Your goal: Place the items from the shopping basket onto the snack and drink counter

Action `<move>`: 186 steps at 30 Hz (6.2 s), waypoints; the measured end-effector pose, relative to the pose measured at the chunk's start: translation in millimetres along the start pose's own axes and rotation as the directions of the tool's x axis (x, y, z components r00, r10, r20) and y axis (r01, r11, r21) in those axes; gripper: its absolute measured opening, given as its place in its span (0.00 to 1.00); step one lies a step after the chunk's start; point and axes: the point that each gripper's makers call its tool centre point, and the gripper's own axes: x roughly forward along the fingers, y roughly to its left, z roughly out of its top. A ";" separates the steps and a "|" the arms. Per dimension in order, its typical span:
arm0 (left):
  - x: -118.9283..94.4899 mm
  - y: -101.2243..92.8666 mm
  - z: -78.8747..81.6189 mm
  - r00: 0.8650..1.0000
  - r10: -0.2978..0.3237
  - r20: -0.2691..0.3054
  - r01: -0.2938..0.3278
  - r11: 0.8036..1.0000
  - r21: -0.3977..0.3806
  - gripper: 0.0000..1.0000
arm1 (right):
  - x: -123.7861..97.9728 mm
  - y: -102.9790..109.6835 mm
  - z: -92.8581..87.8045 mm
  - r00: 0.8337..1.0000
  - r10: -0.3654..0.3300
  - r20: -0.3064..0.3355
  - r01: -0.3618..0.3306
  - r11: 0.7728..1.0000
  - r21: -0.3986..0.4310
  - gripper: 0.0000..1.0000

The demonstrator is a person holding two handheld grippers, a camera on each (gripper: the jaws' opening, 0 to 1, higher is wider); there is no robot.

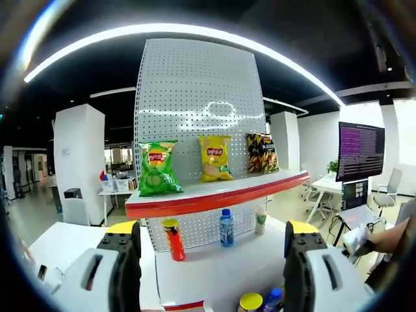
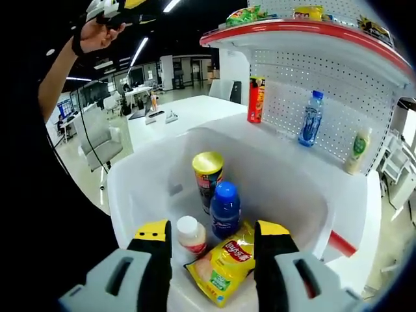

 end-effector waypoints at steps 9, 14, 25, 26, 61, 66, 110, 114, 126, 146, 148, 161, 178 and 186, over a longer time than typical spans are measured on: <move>-9.2 -2.9 -32.7 0.999 0.009 -0.050 -0.010 1.000 -0.015 0.90 | 5.6 3.1 2.5 1.000 0.013 0.001 -0.013 1.000 -0.006 0.49; -13.2 -18.3 -52.2 0.996 -0.024 -0.091 0.023 1.000 -0.017 0.90 | 6.7 1.7 3.0 1.000 0.012 0.002 -0.012 1.000 -0.007 0.49; -14.9 -47.5 -83.6 0.986 -0.093 -0.141 0.089 0.995 -0.036 0.88 | 5.6 -1.2 5.3 1.000 0.001 0.011 -0.001 1.000 0.002 0.49; -15.7 -49.4 -86.2 0.985 -0.097 -0.145 0.092 0.995 -0.037 0.88 | 5.0 -1.1 5.8 1.000 0.000 0.012 0.000 1.000 0.002 0.49; -29.1 -88.6 -227.0 0.880 -0.254 -0.401 0.221 0.967 -0.127 0.81 | -21.9 -11.2 4.2 0.995 -0.101 0.023 0.099 0.991 0.095 0.52; -24.7 -89.3 -227.4 0.879 -0.267 -0.394 0.226 0.963 -0.150 0.80 | -21.7 -17.8 1.5 0.988 -0.153 0.028 0.145 0.974 0.172 0.56; -27.1 -65.8 -225.6 0.885 -0.299 -0.356 0.241 0.950 -0.198 0.80 | 42.7 -31.2 -64.5 0.939 -0.234 -0.254 0.304 0.909 0.285 0.63; -28.2 -63.7 -223.9 0.889 -0.293 -0.351 0.235 0.951 -0.199 0.80 | 46.4 -33.2 -69.0 0.935 -0.235 -0.267 0.310 0.906 0.289 0.62; -27.1 -62.5 -227.7 0.886 -0.277 -0.372 0.217 0.956 -0.196 0.80 | 62.6 -42.3 -83.8 0.901 -0.257 -0.349 0.364 0.885 0.290 0.59; -27.9 -59.5 -228.1 0.892 -0.269 -0.363 0.203 0.956 -0.210 0.80 | 93.9 -31.2 -119.5 0.842 -0.252 -0.476 0.416 0.866 0.278 0.55; -28.0 -58.0 -228.8 0.894 -0.265 -0.362 0.198 0.957 -0.212 0.80 | 95.7 -31.1 -122.2 0.839 -0.254 -0.481 0.420 0.865 0.275 0.55; -29.4 -53.0 -231.1 0.890 -0.259 -0.375 0.193 0.959 -0.207 0.80 | 103.9 -41.8 -135.6 0.816 -0.282 -0.505 0.477 0.821 0.313 0.52; -29.2 -45.8 -232.1 0.893 -0.243 -0.379 0.173 0.962 -0.209 0.79 | 114.2 -46.9 -161.5 0.771 -0.262 -0.581 0.501 0.812 0.299 0.53; -27.7 -44.8 -234.3 0.892 -0.242 -0.383 0.170 0.962 -0.213 0.79 | 120.2 -41.7 -173.3 0.756 -0.222 -0.615 0.491 0.814 0.311 0.53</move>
